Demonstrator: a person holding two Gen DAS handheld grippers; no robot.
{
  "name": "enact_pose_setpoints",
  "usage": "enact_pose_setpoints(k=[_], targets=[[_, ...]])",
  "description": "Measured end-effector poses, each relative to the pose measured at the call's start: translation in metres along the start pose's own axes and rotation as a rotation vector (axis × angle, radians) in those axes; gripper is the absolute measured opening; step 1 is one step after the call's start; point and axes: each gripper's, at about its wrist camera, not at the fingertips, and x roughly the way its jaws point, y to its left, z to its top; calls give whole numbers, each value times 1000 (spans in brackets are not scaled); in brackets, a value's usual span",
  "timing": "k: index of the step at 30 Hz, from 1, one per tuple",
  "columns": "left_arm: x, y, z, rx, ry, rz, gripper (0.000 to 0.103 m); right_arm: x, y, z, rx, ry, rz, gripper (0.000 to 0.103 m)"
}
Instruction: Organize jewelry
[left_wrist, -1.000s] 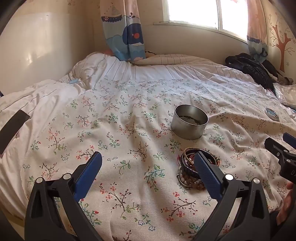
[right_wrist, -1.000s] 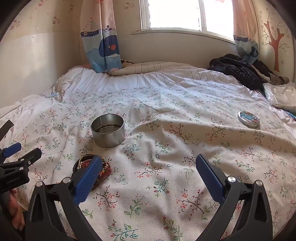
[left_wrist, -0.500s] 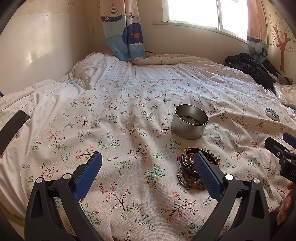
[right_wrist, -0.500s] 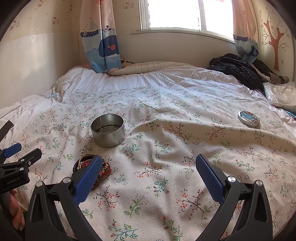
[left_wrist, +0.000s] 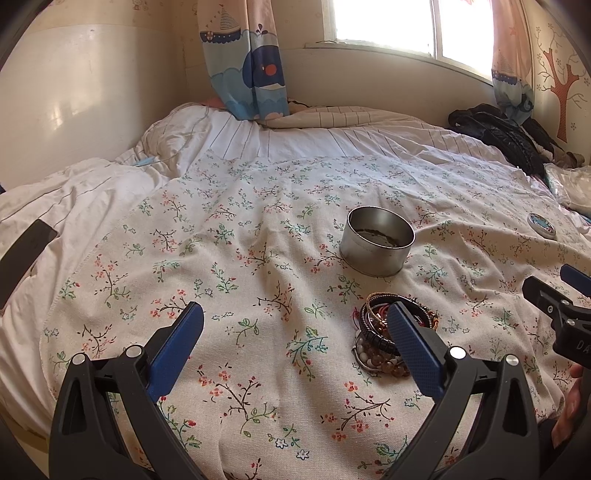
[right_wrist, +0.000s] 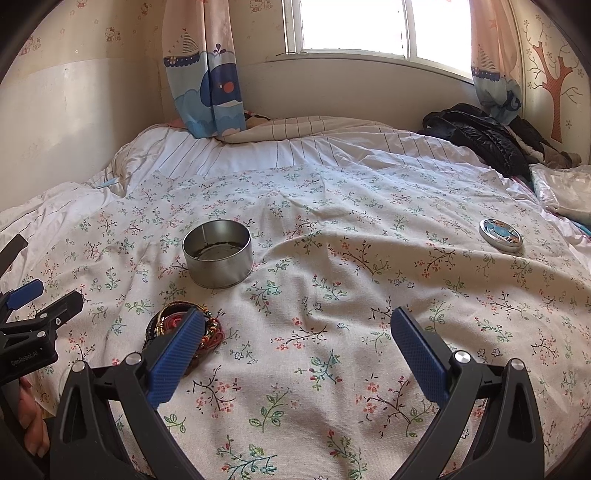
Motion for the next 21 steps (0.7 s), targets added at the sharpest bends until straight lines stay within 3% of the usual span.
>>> enact_pose_setpoints(k=[7, 17, 21], targets=[[5, -3, 3, 17, 25, -7, 96, 16, 0, 4, 45, 20, 67, 97], [31, -14, 14, -19, 81, -121, 95, 17, -11, 4, 85, 28, 40, 97], [52, -30, 23, 26, 87, -110, 95, 18, -14, 4, 103, 37, 54, 97]])
